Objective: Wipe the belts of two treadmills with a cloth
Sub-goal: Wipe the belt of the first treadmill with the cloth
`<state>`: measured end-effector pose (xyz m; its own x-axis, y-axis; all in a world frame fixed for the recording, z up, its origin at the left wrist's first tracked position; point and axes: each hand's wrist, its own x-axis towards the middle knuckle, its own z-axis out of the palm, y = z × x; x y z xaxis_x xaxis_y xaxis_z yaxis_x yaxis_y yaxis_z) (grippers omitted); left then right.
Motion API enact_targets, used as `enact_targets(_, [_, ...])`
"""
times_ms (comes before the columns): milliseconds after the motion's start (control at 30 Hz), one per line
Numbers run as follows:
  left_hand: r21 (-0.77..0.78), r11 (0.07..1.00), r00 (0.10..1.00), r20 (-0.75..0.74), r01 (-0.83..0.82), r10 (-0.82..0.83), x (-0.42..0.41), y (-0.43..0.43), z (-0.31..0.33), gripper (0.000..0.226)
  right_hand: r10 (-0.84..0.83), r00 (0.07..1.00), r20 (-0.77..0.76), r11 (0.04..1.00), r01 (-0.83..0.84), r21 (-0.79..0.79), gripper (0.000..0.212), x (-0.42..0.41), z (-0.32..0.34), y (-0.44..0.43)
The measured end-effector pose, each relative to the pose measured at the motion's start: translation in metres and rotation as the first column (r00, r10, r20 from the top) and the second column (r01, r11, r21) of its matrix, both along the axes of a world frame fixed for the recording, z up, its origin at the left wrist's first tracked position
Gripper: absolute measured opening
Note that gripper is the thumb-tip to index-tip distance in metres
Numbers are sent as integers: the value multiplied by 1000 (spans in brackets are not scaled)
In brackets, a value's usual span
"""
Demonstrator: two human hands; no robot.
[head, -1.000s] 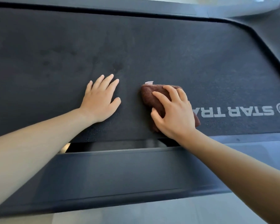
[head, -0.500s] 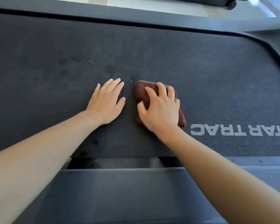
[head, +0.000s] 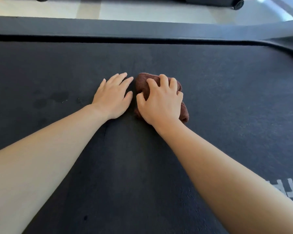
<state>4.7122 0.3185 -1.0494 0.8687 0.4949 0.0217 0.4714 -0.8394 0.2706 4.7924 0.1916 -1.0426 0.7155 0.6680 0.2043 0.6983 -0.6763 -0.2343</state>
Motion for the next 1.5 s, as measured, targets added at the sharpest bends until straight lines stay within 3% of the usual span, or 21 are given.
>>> enact_targets(167, [0, 999, 993, 102, -52, 52, 7, 14, -6, 55, -5, 1000, 9, 1000, 5, 5, 48, 38, -1, 39])
enact_targets(533, [-20, 998, 995, 78, -62, 63, 9, 14, -6, 58, -34, 999, 17, 999, 34, 21, 47, 106, 0, 129])
enact_targets(867, [-20, 998, 997, 45, -63, 64, 9, 13, -3, 59, 55, 998, 38, 998, -56, 29, 50, 61, -1, 60])
enact_targets(1200, [-3, 998, 997, 56, -58, 58, 9, 14, -5, 58, 24, 999, -28, 999, -24, 24, 50, 88, 5, 106])
enact_targets(1500, [33, 998, 995, 89, -51, 48, 8, 10, -6, 53, 48, 999, 6, 999, -48, 8, 54, 34, 0, 16])
